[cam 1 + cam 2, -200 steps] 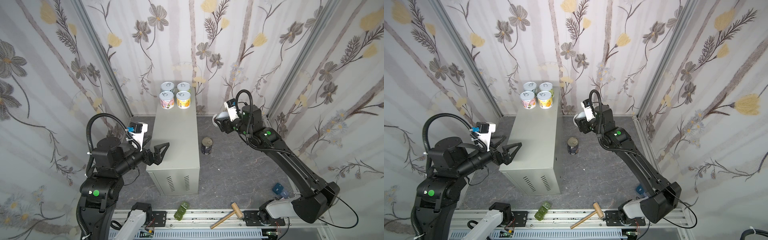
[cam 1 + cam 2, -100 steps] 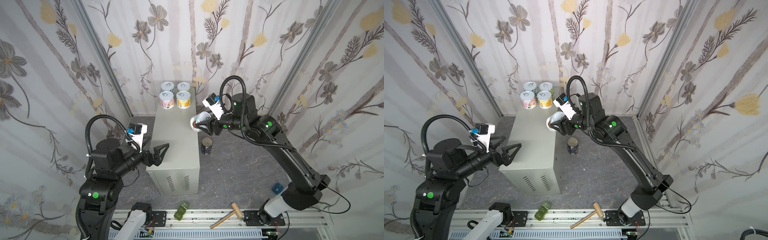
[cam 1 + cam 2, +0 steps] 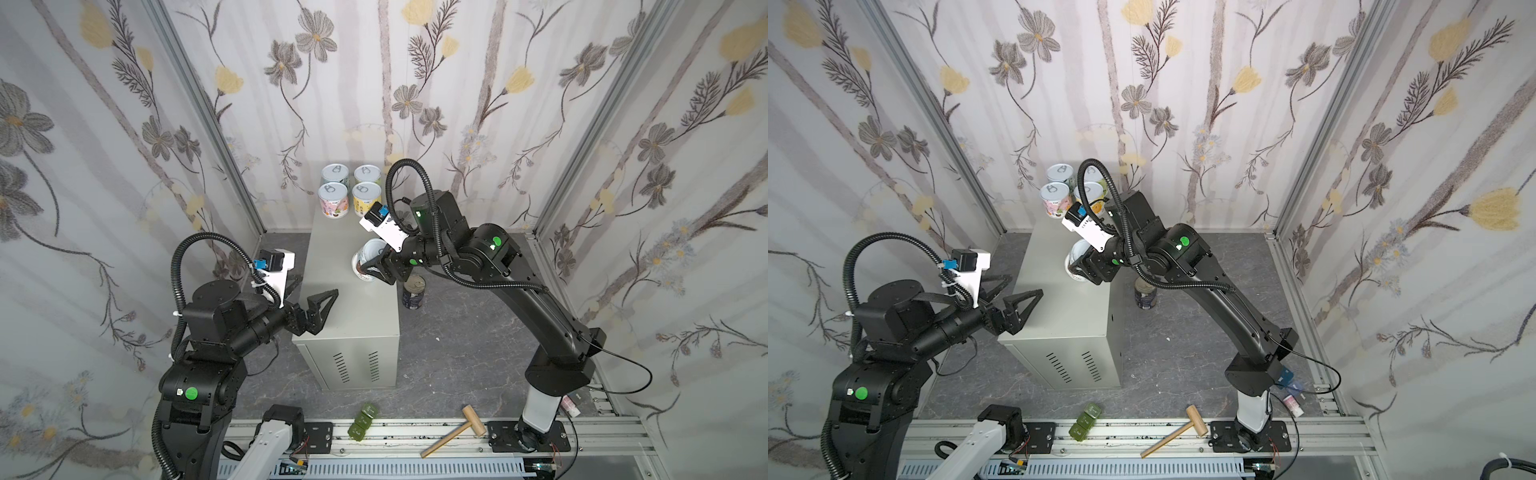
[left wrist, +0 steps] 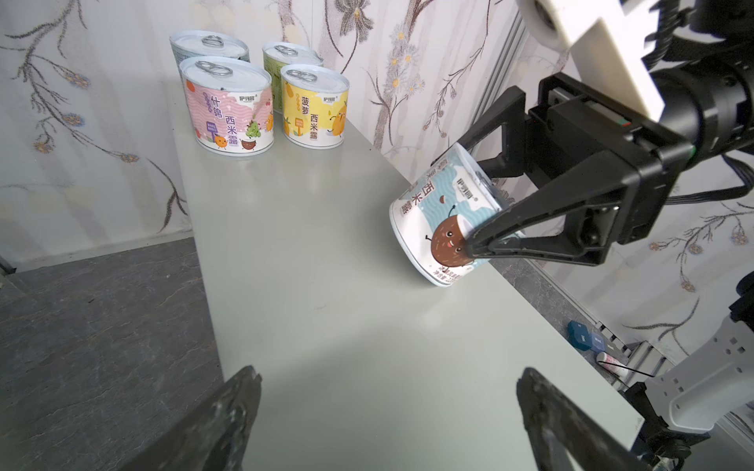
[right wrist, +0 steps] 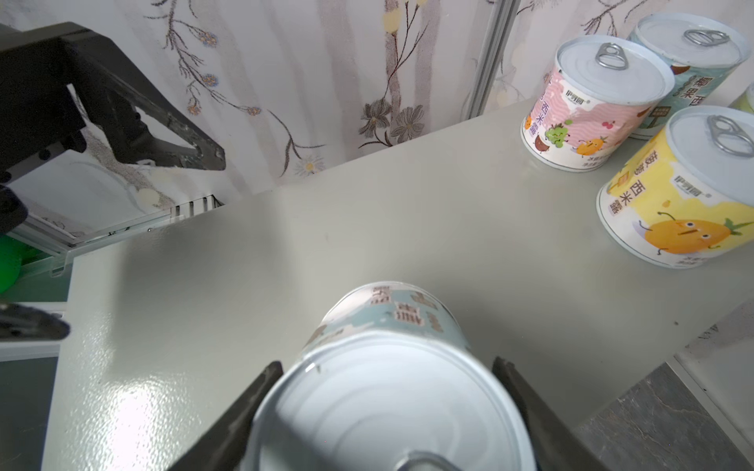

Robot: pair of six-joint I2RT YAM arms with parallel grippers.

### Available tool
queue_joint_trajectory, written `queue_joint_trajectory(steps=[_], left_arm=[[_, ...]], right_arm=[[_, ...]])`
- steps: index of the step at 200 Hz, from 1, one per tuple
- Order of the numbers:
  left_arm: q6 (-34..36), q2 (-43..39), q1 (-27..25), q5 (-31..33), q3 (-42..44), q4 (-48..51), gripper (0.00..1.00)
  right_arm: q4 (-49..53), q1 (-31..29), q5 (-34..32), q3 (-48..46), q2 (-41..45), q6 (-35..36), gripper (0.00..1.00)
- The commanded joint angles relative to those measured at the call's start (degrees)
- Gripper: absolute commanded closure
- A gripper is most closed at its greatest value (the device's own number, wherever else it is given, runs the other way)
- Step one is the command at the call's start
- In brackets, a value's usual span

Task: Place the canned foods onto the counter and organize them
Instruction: 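Carry the light blue can over the cabinet and set it down nearer the robot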

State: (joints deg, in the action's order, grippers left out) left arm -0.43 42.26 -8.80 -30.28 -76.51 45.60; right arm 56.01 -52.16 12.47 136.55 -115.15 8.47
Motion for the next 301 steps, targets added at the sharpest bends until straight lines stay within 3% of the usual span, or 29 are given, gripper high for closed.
queue_joint_trajectory(steps=[1, 35, 85, 114, 174, 199, 233, 301], left_arm=[[-0.2, 0.0, 0.0, -0.8, 0.1, -1.6, 0.0], [0.1, -0.2, 0.0, -0.6, 0.1, -1.2, 0.0], [0.2, -0.6, 0.0, -0.6, 0.4, -1.3, 0.0], [0.3, -0.8, 0.0, -0.5, 0.3, -1.2, 0.0], [-0.2, -1.0, 0.0, -1.0, 1.0, -1.7, 0.0], [-0.4, -0.8, 0.0, -1.7, 1.1, -2.1, 0.0], [-0.8, 0.0, 0.0, -1.2, 1.4, -2.6, 0.0], [-2.4, 2.0, 0.0, 3.1, 4.0, -7.7, 0.0]], right_arm=[[0.3, -0.9, -2.2, 0.6, -1.3, 0.3, 0.26], [-2.4, -2.0, -2.3, 0.6, -1.5, -0.1, 0.19], [-4.9, -2.5, -2.2, 0.6, -0.9, -0.9, 0.2], [-4.0, -2.5, -3.3, 0.0, 0.0, -1.0, 0.13], [-10.8, -2.5, -4.5, -15.5, 8.8, -2.6, 0.1], [-15.2, -2.5, -4.0, -21.9, 12.1, -3.5, 0.18], [-17.3, -2.5, -2.3, -22.1, 11.1, -4.3, 0.3], [-20.5, -2.2, -0.2, -12.9, 2.2, -5.8, 0.42]])
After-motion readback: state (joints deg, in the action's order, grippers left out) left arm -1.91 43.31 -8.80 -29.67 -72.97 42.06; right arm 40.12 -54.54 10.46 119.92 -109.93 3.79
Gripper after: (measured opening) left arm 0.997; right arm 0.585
